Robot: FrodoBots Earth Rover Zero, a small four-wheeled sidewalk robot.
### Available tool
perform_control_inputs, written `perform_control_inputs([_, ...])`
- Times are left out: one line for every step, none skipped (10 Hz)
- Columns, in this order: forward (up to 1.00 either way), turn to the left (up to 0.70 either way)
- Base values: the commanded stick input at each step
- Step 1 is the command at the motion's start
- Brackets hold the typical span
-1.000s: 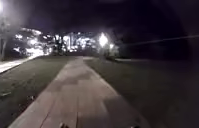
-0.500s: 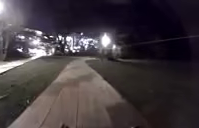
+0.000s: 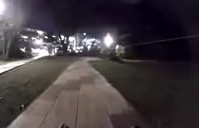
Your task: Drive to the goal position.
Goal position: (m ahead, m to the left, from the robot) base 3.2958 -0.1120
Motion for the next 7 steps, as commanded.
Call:
perform_control_inputs([0.45, 0.27])
perform_control_inputs([0.45, 0.27])
perform_control_inputs([0.38, 0.5])
perform_control_inputs([0.3, 0.75])
perform_control_inputs([0.3, 0.75])
perform_control_inputs([0.3, 0.75])
perform_control_inputs([0.3, 0.75])
